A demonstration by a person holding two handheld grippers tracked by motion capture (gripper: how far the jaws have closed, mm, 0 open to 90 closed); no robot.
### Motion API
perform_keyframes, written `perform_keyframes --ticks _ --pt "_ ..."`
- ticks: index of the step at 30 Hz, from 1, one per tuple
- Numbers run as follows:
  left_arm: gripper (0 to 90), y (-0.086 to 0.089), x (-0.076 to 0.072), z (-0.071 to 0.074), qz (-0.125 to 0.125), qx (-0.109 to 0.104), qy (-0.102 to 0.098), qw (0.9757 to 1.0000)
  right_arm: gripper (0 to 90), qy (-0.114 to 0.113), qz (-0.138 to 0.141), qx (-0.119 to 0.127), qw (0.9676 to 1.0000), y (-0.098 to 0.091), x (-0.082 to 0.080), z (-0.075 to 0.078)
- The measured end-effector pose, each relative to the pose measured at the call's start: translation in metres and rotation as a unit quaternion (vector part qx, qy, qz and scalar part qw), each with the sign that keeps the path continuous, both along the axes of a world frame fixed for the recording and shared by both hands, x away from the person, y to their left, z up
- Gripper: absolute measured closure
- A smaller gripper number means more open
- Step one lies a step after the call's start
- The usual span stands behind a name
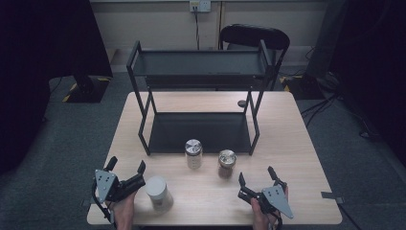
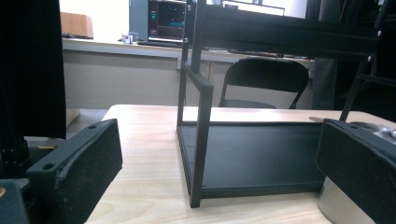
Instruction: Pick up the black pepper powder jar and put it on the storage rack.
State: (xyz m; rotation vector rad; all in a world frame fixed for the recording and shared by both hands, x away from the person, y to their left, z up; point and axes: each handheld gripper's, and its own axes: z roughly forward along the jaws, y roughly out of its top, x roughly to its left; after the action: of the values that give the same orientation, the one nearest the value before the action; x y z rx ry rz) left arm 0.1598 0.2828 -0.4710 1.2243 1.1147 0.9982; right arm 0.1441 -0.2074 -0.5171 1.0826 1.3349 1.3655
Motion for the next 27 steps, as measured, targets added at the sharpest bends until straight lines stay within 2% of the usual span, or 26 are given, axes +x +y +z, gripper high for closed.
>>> perform_keyframes --ticks 3,6,8,12,14,18,21,27 --pt "0.0 0.000 0.000 0.004 -0.002 -0.005 -0.002 1.0000 0.2 0.000 0.000 0.000 1.0000 0.000 0.000 0.000" --pt "0.0 0.000 0.003 0.010 -0.003 0.003 -0.010 0.9999 0.2 0.000 0.000 0.000 1.0000 0.000 0.000 0.000" --pt "0.0 0.000 0.003 0.013 -0.007 -0.007 -0.015 0.9998 0.5 0.000 0.000 0.000 1.0000 0.000 0.000 0.000" --pt "0.0 -0.003 0.003 0.020 -0.011 0.005 -0.015 0.9998 0.5 0.000 -0.001 0.000 1.0000 0.000 0.000 0.000" --pt "0.0 -0.003 0.002 0.021 -0.016 0.000 -0.018 0.9997 0.5 0.000 0.000 0.000 1.0000 0.000 0.000 0.000" --pt "0.0 -0.005 0.000 0.026 -0.020 0.005 -0.016 0.9997 0.5 0.000 0.000 0.000 1.0000 0.000 0.000 0.000" --pt "0.0 -0.002 -0.002 0.028 -0.030 -0.009 -0.015 0.9994 0.9 0.000 0.002 0.000 1.0000 -0.001 0.000 0.000" --pt "0.0 0.000 -0.010 0.036 -0.042 -0.008 -0.022 0.9988 0.9 0.000 0.001 0.000 1.0000 -0.001 0.000 0.000"
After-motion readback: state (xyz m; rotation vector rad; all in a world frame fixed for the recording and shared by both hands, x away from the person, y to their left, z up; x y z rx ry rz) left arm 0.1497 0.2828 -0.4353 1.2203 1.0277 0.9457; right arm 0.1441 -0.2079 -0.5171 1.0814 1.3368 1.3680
